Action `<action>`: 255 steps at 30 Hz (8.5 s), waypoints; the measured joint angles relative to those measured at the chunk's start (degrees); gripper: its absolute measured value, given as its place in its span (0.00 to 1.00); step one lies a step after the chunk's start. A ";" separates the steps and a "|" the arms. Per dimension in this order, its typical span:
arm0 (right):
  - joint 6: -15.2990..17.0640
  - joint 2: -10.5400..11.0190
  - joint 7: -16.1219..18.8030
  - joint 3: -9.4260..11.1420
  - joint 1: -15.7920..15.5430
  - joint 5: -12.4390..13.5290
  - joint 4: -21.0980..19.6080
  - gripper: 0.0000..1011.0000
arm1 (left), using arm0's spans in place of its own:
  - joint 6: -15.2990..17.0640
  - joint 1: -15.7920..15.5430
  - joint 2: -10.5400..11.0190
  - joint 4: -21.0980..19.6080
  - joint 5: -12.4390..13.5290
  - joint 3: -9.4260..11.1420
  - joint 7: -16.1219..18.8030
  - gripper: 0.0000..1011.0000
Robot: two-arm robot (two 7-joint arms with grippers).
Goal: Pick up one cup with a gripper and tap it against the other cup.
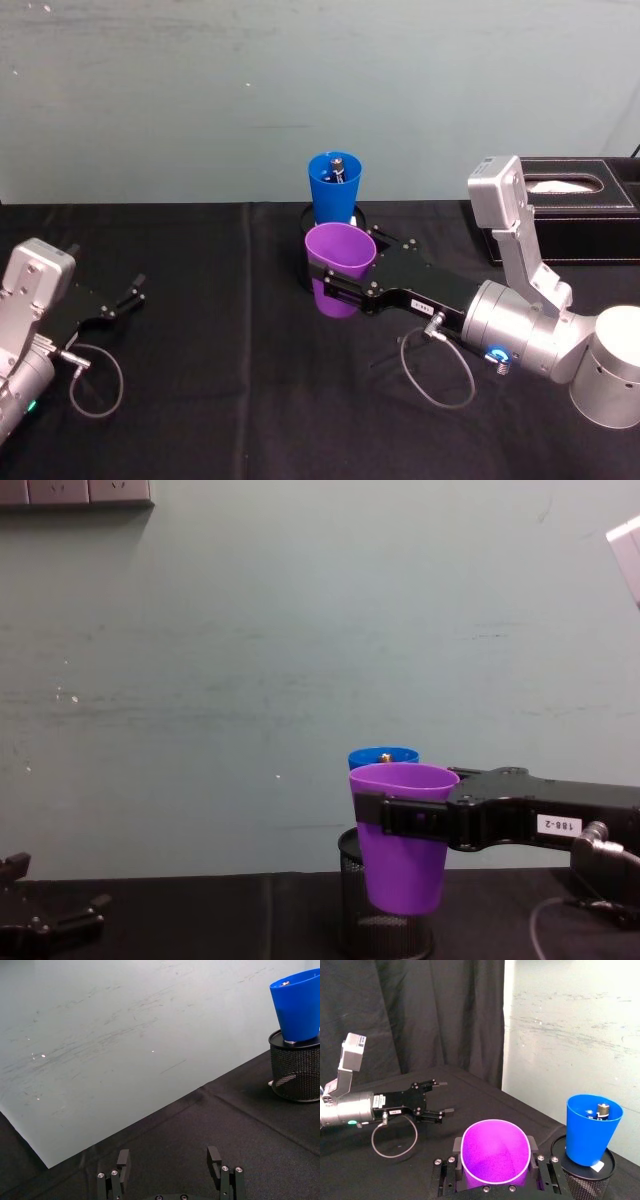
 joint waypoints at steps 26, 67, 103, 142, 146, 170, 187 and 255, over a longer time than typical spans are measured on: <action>0.00 0.00 0.00 0.00 0.00 0.00 0.00 0.72 | 0.00 0.00 0.00 0.00 0.00 0.00 0.00 0.99; -2.14 -9.67 -6.27 -0.23 9.38 -5.36 16.26 0.72 | 0.00 0.00 0.00 0.00 0.00 0.00 0.00 0.99; -2.12 -12.05 -6.14 1.41 12.63 -6.46 20.37 0.72 | 0.00 0.00 0.00 0.00 0.00 0.00 0.00 0.99; -2.09 -12.13 -6.28 1.50 12.68 -6.39 20.38 0.72 | 0.00 0.00 0.00 0.00 0.00 0.00 0.00 0.99; -2.09 -12.13 -6.29 1.50 12.67 -6.40 20.38 0.72 | 0.00 0.00 0.00 0.00 0.00 0.00 0.00 0.99; -2.09 -12.13 -6.28 1.50 12.67 -6.40 20.39 0.72 | 0.00 0.00 0.00 0.00 0.00 0.00 0.00 0.99; -2.09 -12.13 -6.29 1.50 12.67 -6.39 20.38 0.72 | 0.00 0.00 0.00 0.00 0.00 0.00 0.00 0.99; -2.09 -12.13 -6.29 1.50 12.67 -6.39 20.38 0.72 | 0.00 0.00 0.00 0.00 0.00 0.00 0.00 0.99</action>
